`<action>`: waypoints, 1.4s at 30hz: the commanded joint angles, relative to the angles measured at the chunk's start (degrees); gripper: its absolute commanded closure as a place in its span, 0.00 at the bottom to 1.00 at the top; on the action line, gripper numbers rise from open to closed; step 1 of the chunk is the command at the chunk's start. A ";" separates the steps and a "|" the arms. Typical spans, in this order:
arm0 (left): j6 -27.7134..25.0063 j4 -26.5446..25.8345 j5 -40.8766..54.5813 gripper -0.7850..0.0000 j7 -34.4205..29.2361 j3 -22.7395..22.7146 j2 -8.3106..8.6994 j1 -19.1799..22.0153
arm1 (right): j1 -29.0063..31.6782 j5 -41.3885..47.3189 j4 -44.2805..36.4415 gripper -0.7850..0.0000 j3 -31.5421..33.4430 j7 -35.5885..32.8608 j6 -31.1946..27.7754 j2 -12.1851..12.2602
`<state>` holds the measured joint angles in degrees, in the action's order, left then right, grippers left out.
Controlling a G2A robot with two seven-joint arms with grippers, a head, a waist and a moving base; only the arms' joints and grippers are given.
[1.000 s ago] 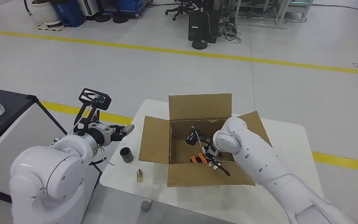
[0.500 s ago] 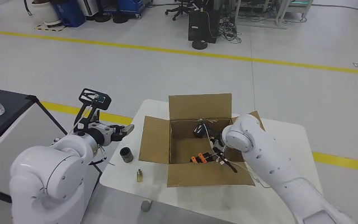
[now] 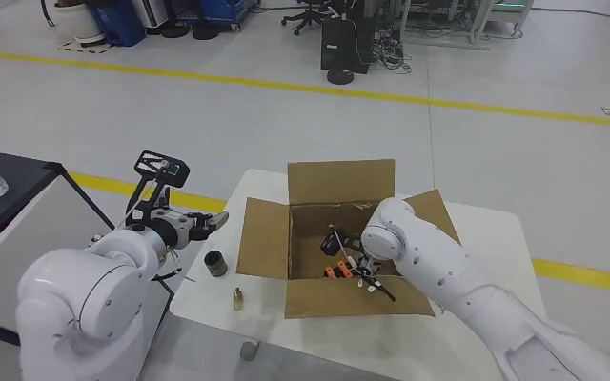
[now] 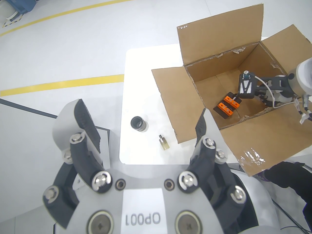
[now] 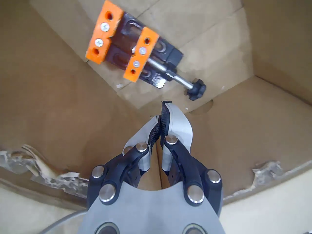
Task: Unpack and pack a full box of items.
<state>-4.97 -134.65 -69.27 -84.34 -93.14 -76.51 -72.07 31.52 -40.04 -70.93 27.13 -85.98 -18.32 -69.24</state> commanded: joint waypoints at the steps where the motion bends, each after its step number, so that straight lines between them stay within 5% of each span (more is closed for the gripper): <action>1: 0.00 0.00 0.00 0.00 0.00 0.00 0.00 0.00 | -1.87 3.80 0.25 1.00 -3.40 -0.01 0.01 0.34; 17: 0.00 0.00 0.00 0.00 0.00 0.00 0.00 0.00 | -9.47 19.51 -1.01 1.00 -13.85 3.47 -3.45 2.62; 22: 0.00 0.00 0.00 0.00 0.00 0.00 0.00 0.00 | -11.25 13.59 -1.20 0.57 -12.78 3.98 -3.96 3.63; 27: 0.00 0.00 0.00 0.00 0.00 0.00 0.00 0.00 | -13.94 12.73 -1.16 0.42 -13.30 5.49 -5.48 4.41; 29: 0.00 0.00 0.00 0.00 0.00 0.00 0.00 0.00 | -15.28 14.14 -0.41 0.26 -14.90 6.29 -6.28 4.36; 30: 0.00 0.00 0.00 0.00 0.00 0.00 0.00 0.00 | -16.22 15.25 0.18 0.06 -16.08 6.56 -6.56 4.25; 31: 0.00 0.00 0.00 0.00 0.00 0.00 0.00 0.00 | -17.25 16.52 0.41 0.00 -17.39 6.68 -6.69 4.04; 42: 0.00 0.00 0.00 0.00 0.00 0.00 0.00 0.00 | -18.05 18.69 0.07 0.00 -17.39 6.20 -6.22 3.57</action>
<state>-4.97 -134.65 -69.27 -84.34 -93.14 -76.51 -72.07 13.47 -21.35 -70.86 9.75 -79.79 -24.53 -65.67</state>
